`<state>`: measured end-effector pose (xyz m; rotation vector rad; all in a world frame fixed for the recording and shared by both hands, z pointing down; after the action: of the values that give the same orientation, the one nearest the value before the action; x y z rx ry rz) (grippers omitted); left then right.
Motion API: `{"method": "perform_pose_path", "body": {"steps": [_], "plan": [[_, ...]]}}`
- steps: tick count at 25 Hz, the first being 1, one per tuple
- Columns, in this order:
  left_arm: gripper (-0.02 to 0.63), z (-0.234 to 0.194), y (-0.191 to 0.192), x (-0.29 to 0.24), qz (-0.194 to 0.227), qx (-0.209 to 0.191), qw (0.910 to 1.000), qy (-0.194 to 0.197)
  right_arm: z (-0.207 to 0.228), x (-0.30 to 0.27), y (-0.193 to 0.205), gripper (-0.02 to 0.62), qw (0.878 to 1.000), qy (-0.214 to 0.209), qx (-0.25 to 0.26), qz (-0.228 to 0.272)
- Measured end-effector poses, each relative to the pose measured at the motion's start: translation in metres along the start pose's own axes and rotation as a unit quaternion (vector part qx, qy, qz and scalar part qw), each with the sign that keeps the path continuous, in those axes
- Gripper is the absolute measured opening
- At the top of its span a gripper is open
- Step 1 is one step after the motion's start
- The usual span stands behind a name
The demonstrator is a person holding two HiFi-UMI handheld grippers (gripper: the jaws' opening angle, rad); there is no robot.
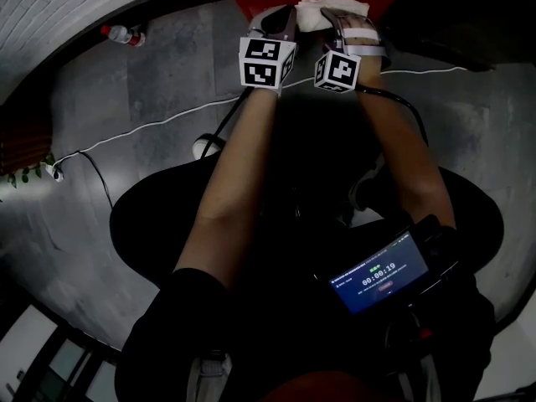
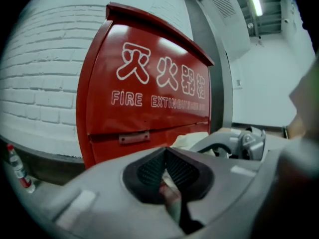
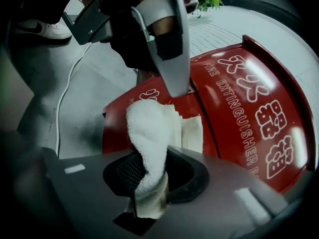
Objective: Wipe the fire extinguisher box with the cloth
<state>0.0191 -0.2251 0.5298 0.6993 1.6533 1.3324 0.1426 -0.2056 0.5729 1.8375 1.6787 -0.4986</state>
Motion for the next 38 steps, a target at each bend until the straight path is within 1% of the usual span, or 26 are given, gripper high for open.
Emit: {"method": "perform_pose_path", "body": {"steps": [6, 9, 14, 19, 22, 25, 30, 32, 35, 38], "plan": [[-0.002, 0.0, 0.021, -0.018, -0.029, -0.004, 0.9994, 0.015, -0.028, -0.027, 0.004, 0.1, 0.999, -0.037, 0.006, -0.003], [-0.002, -0.001, 0.032, -0.024, -0.04, -0.005, 0.9991, 0.016, -0.042, -0.041, 0.003, 0.1, 0.998, -0.057, 0.007, -0.008], [-0.002, 0.001, 0.057, -0.037, -0.053, -0.024, 0.9981, 0.018, -0.059, -0.06, 0.01, 0.1, 0.996, -0.084, 0.005, -0.016], [-0.002, -0.002, 0.076, -0.046, -0.071, -0.021, 0.9971, 0.015, -0.079, -0.079, 0.015, 0.1, 0.993, -0.119, 0.0, -0.024], [-0.002, -0.006, 0.081, -0.05, -0.075, -0.015, 0.997, 0.012, -0.089, -0.091, 0.018, 0.098, 0.991, -0.131, -0.001, -0.03], [-0.002, -0.01, 0.083, -0.051, -0.078, -0.018, 0.9968, 0.012, -0.097, -0.1, 0.018, 0.098, 0.989, -0.143, 0.011, -0.043], [-0.002, -0.021, 0.087, -0.051, -0.084, -0.01, 0.9964, 0.004, -0.107, -0.117, 0.02, 0.098, 0.985, -0.16, 0.018, -0.063], [-0.002, -0.024, 0.087, -0.049, -0.086, -0.008, 0.9962, 0.002, -0.11, -0.12, 0.019, 0.098, 0.982, -0.175, 0.01, -0.068], [-0.002, -0.026, 0.085, -0.044, -0.085, -0.009, 0.9963, -0.002, -0.11, -0.12, 0.016, 0.103, 0.975, -0.21, -0.009, -0.075], [-0.002, -0.026, 0.077, -0.04, -0.078, -0.015, 0.9968, -0.004, -0.102, -0.111, 0.012, 0.103, 0.974, -0.217, -0.017, -0.061]]}}
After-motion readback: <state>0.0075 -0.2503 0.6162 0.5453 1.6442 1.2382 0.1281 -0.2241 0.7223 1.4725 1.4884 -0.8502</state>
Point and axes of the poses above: the fingertips, and each gripper's own axes: x backward along the fingers, z to its right, y out of its underside, the point moved 10 cm from there along x, backward along the fingers, and after that the axes turned 13 degrees about -y, right-handed, at the moved point
